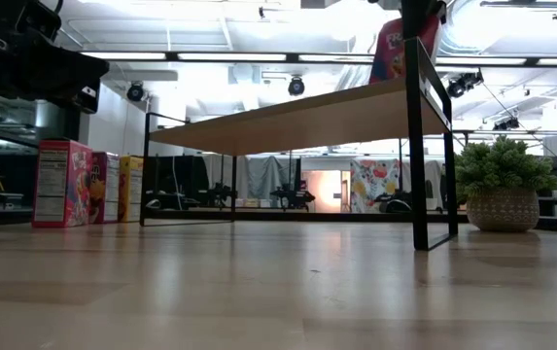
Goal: Stack cereal on shelf
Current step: Put the bottom red cereal box on the shelf
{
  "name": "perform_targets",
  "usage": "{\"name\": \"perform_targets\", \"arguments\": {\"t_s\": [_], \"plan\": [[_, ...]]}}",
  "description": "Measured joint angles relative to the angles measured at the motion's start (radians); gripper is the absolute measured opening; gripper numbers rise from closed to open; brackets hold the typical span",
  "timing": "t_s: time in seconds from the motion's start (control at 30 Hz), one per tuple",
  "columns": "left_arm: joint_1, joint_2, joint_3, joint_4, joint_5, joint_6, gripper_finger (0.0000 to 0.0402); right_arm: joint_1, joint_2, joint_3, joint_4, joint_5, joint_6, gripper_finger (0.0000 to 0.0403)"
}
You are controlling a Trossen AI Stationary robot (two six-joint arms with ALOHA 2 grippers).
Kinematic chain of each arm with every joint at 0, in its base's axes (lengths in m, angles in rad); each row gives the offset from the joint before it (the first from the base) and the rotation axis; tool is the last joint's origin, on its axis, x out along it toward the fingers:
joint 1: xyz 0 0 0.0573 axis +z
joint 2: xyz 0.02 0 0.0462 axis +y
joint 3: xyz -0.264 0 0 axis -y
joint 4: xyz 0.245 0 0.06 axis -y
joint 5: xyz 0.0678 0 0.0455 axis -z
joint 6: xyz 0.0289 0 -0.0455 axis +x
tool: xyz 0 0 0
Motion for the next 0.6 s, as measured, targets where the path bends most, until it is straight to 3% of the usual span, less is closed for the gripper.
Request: {"name": "perform_targets", "arguments": {"t_s": [0.17,0.6], "plan": [[0.0,0.0,0.0,0.0,0.0,0.0,0.0,0.0,0.0,0.0,0.0,-0.001,0.013,0.0115],[0.0,0.0,0.0,0.0,0.0,0.0,0.0,0.0,0.0,0.0,0.0,0.013,0.031,0.0203]]}}
